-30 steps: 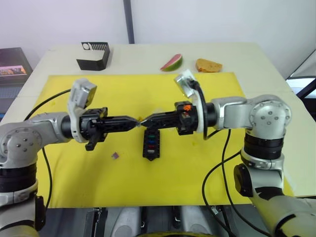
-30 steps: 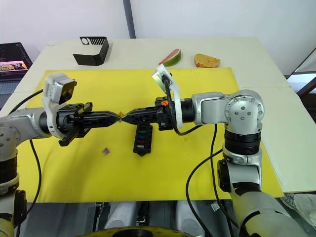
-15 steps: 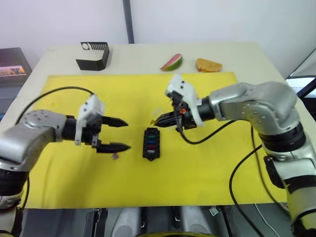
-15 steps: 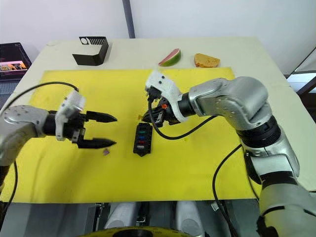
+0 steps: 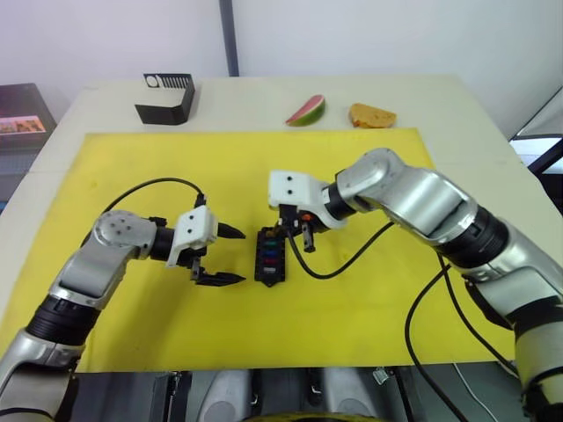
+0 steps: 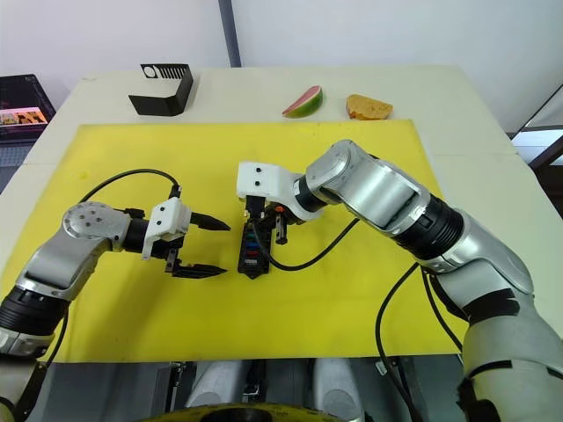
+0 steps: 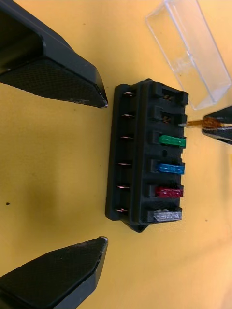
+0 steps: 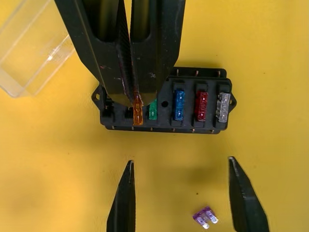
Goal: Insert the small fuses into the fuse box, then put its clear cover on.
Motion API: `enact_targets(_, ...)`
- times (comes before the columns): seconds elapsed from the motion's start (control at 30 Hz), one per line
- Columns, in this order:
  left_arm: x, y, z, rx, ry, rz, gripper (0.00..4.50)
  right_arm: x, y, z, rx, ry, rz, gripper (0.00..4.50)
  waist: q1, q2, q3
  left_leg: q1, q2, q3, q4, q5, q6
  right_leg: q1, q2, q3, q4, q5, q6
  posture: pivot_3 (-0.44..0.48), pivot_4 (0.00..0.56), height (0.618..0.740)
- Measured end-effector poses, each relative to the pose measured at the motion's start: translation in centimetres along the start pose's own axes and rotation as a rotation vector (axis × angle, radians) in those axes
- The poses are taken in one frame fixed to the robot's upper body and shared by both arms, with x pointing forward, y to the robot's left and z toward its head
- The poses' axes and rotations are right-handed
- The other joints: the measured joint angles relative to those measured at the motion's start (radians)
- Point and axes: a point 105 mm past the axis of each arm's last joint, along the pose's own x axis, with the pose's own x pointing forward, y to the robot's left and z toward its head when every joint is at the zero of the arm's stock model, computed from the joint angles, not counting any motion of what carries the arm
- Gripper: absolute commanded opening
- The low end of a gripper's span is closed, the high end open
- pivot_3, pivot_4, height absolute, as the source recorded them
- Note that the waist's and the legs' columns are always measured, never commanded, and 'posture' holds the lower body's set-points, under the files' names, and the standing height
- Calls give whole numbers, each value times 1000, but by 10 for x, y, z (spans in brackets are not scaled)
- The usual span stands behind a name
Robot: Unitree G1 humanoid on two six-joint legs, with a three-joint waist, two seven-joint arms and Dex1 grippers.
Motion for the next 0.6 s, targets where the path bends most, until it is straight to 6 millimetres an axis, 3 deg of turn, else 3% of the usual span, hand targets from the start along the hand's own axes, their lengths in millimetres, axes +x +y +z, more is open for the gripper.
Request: enact_targets(0.6, 2, 1, -2, 11, 17, 13, 4465, 6, -3, -3, -13, 28, -10, 0, -1, 0, 0, 0, 0, 0, 0, 2, -3, 0, 0, 0, 1, 0, 0, 0, 150, 740)
